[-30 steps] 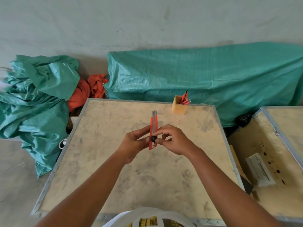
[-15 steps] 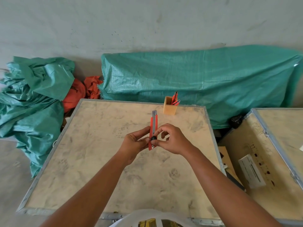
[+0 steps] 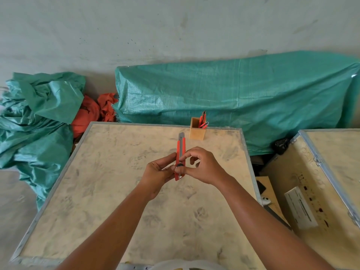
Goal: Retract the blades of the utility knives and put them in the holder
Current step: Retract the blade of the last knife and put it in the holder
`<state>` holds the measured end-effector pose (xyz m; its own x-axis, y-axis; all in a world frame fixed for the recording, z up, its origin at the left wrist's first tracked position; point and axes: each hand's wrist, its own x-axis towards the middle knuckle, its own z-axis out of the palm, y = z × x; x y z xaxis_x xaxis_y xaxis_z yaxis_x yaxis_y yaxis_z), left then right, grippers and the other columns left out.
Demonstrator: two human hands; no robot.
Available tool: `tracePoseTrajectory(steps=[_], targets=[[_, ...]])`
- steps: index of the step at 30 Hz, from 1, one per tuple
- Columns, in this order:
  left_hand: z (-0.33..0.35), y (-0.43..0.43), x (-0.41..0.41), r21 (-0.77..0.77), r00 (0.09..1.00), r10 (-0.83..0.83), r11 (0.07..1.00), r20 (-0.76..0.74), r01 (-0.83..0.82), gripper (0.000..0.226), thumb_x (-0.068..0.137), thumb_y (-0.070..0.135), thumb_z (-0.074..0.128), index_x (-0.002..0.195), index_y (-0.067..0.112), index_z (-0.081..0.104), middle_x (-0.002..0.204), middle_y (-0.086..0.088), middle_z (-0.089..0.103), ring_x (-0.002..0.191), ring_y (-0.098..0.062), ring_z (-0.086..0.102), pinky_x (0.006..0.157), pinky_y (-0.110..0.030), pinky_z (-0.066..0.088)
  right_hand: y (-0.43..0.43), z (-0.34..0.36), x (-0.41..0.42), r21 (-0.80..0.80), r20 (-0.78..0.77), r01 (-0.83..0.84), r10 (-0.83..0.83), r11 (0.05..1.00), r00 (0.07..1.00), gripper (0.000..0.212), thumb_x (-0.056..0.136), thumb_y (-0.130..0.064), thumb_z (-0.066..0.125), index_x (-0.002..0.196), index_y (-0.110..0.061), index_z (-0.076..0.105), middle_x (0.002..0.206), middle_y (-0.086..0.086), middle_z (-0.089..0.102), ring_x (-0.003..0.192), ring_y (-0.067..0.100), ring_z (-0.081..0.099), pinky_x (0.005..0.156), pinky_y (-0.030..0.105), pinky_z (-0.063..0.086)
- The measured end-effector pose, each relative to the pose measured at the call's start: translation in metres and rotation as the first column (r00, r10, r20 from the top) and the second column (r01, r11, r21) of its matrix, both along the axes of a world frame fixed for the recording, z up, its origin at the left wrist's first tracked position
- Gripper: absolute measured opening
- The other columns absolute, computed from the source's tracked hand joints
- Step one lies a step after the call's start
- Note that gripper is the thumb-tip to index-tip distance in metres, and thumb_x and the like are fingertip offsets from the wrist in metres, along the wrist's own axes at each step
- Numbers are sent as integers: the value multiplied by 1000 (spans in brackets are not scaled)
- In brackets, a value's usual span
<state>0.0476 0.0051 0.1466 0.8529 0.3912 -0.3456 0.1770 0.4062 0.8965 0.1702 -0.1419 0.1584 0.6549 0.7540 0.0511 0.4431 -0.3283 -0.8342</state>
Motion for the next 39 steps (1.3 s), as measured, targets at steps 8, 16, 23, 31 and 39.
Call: tracePoseTrajectory(steps=[8,16,23,31,39], targets=[[0,16,43,102,996,-86,991,-38,90,44,91,-10,57,128,12,65,121,-5,73,104,-28,72,87,-35,60,16,-13,48,45,-45,135,-133,990,990,31,89,-20,78,119,-25,75,118,-6,75,90,7,72,85,25,59],[2,37,136,134,992,-119,983,-45,124,48,88,-15,58,116,22,69,111,-6,76,97,-34,74,85,-39,60,40,-19,130,62,-73,247,-242,967,968,33,87,-9,78,118,-21,76,118,-3,76,91,15,75,86,34,62],[-11,66,235,291,983,-160,940,-88,179,45,84,-12,66,125,9,67,113,-5,75,99,-27,74,86,-36,59,65,-30,210,102,-83,335,-328,937,941,33,87,1,74,112,-19,78,108,3,78,83,10,73,79,24,62],[-54,90,298,428,972,-172,875,-162,226,56,84,-17,57,126,20,66,114,4,74,109,-11,68,97,-33,53,100,-78,259,92,98,415,-423,905,901,27,87,-2,73,108,-18,80,105,5,78,88,14,71,79,9,53],[-101,94,303,447,932,-195,835,-305,321,80,82,-8,69,150,20,38,153,-1,44,140,-24,43,109,-40,44,109,-108,264,10,322,357,-341,934,883,28,88,-6,72,114,-15,78,92,8,73,81,23,67,71,37,58]])
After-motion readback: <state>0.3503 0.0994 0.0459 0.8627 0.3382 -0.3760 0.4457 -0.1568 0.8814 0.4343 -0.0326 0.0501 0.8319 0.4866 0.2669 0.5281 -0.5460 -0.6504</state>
